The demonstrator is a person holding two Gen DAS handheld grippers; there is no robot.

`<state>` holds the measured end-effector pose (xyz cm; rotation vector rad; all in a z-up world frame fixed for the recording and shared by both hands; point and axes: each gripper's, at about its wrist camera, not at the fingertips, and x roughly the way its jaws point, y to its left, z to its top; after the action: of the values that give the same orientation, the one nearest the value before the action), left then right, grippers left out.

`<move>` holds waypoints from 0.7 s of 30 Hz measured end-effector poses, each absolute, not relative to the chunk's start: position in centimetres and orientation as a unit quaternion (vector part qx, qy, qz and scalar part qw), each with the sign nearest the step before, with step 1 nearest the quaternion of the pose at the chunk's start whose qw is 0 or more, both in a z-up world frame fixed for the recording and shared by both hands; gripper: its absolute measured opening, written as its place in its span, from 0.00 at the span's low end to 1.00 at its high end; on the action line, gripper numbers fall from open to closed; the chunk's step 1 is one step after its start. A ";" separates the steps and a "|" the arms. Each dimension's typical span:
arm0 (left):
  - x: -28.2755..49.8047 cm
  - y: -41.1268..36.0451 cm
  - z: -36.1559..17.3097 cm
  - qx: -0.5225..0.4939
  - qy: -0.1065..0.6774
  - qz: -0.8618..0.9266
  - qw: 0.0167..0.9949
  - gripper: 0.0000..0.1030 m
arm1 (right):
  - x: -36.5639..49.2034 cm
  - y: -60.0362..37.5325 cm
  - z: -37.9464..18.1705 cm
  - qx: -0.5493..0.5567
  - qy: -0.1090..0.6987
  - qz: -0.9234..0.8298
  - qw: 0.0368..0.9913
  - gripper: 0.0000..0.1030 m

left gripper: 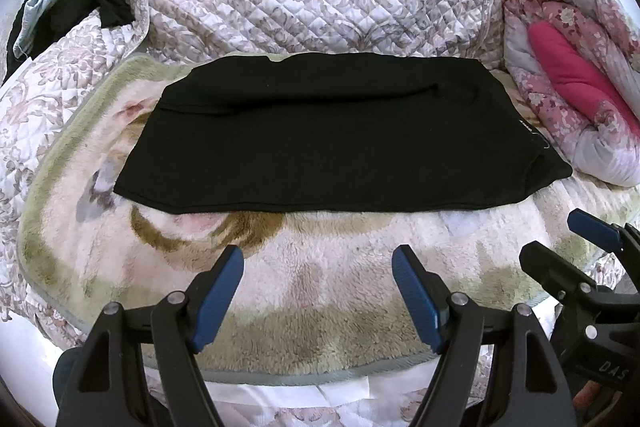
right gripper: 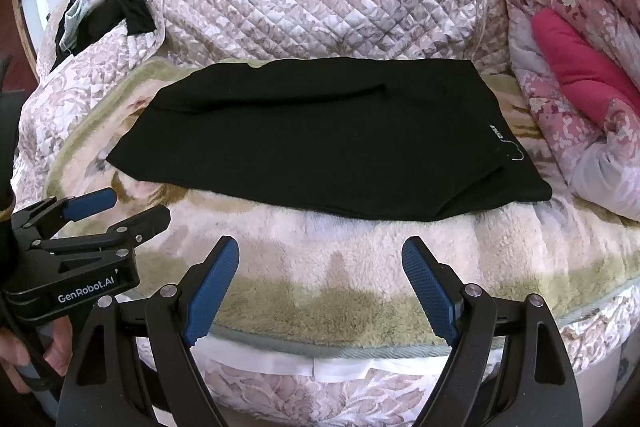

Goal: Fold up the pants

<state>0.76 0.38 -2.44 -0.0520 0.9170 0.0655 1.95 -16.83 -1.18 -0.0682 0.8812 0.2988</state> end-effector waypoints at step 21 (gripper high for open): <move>2.9 1.0 -4.3 -0.033 0.451 0.034 0.891 0.76 | 4.7 -18.3 -3.4 -0.018 0.448 0.148 0.881 0.81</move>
<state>2.87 0.99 -4.27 -0.0688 0.9358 0.0700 4.67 -18.35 -3.40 -0.0371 0.9335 0.3083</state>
